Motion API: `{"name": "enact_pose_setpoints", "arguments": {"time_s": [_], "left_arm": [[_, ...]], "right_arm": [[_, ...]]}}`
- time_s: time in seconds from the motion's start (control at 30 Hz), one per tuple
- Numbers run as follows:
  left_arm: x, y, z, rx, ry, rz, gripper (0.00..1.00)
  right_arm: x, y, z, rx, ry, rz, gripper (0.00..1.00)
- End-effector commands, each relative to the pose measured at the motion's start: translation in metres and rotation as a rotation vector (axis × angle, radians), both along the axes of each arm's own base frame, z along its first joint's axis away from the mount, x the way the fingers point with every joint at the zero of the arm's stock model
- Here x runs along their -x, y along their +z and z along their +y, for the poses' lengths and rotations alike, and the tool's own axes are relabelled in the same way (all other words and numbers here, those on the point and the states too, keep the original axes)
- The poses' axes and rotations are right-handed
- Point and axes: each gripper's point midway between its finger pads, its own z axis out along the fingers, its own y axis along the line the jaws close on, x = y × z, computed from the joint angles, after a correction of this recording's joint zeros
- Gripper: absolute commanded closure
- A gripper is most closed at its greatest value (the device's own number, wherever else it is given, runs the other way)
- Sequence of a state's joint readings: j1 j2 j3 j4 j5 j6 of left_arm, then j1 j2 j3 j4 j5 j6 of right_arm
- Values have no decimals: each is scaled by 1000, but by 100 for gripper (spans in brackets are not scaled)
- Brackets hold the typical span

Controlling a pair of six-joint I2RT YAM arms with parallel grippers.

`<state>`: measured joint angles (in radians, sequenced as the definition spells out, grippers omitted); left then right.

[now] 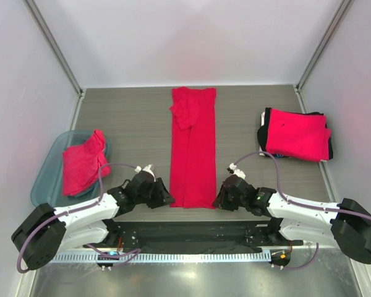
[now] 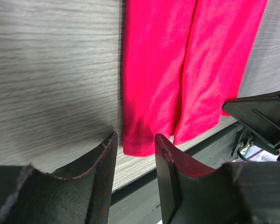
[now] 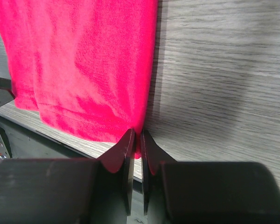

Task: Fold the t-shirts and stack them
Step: Fold the tshirt

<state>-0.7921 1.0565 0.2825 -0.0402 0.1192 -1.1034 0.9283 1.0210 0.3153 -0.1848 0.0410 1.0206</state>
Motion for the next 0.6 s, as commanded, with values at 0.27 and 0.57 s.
{"name": "enact_pose_setpoints", "arguments": {"time_s": [0.27,0.57], "left_arm": [[33,-47,35,-179,-9,146,68],[36,-49,34,-170,-3,164,100]], "right_arm": [[4,-3,-3,14,8,10,85],[5,-1,-1,4,17,13,91]]}}
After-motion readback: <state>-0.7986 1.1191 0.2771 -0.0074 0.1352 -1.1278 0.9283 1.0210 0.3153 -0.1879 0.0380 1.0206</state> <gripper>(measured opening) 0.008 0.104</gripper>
